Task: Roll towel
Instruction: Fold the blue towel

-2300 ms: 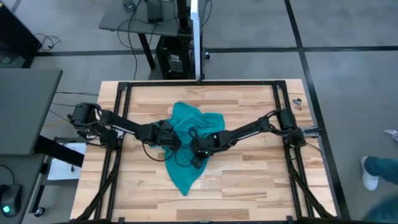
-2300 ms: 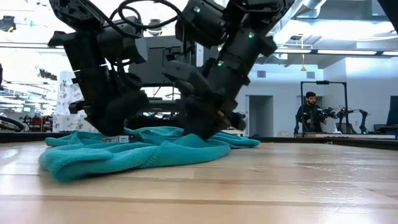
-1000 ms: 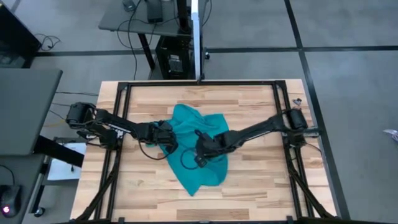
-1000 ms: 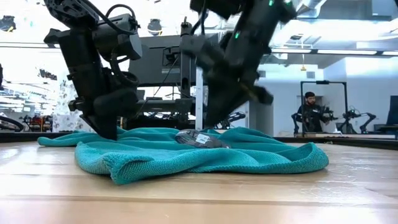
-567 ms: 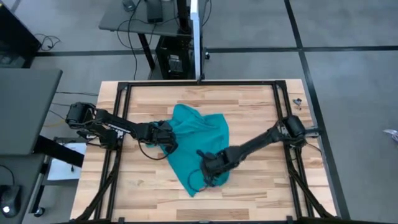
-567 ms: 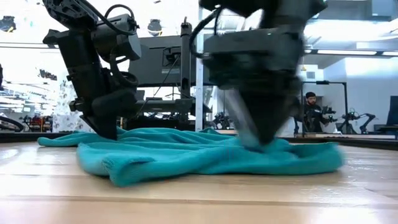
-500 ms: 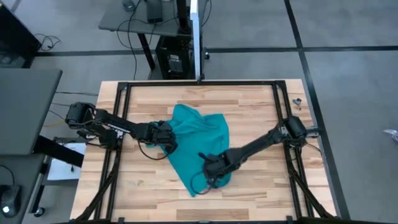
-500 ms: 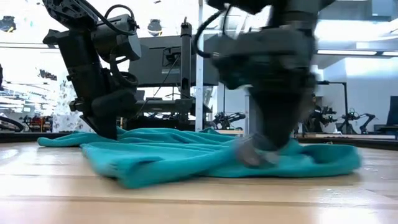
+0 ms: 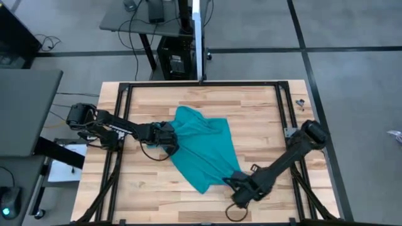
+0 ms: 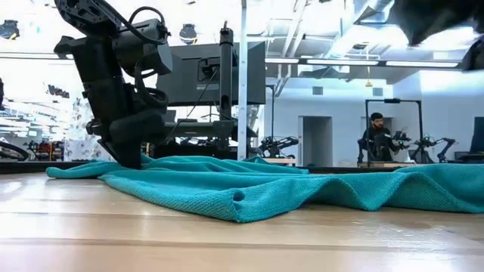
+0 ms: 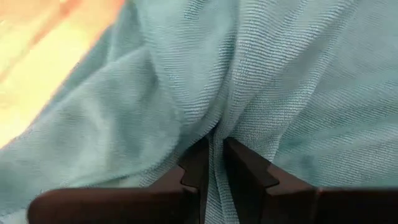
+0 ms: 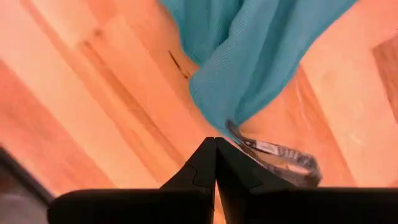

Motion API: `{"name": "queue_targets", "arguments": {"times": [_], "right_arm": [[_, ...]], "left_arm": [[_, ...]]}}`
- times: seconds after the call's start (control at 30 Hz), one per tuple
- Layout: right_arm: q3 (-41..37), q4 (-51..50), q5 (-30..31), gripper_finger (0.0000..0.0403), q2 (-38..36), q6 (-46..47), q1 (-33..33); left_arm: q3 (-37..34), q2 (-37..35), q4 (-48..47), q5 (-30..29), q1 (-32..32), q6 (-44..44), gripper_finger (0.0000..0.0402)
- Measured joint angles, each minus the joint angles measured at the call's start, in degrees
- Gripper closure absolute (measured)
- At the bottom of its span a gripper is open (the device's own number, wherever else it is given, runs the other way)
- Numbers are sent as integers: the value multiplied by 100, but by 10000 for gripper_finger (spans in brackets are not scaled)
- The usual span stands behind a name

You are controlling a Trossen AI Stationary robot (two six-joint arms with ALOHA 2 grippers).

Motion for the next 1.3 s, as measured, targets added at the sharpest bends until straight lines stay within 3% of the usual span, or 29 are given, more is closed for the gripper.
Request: {"name": "queue_targets", "arguments": {"times": [0.13, 0.33, 0.43, 0.63, 0.77, 0.97, 1.3], "right_arm": [[0, -26, 421, 403, -196, -91, -346], [-23, 50, 669, 403, -283, -1355, -1212], [-225, 374, 693, 403, -258, -2071, -1646], [-887, 1669, 523, 403, -247, -2788, -2193], [-1192, 2166, 510, 403, -247, -3028, -2285], [-1658, 2658, 490, 403, -247, -3082, -2296], [-2125, 2830, 512, 403, -278, -3150, -2296]], "left_arm": [[566, -212, 118, 495, -196, 100, 363], [1214, -289, 1123, 555, -1033, -146, 363], [1215, -113, 1777, 517, -1519, -608, 363], [1200, 849, 2152, 44, -2261, -2058, 363], [1307, 1513, 2678, -32, -2376, -2600, 363], [1856, 2156, 2455, -326, -2340, -3107, 363], [2427, 2642, 2138, 184, -2462, -3332, 363]]}}
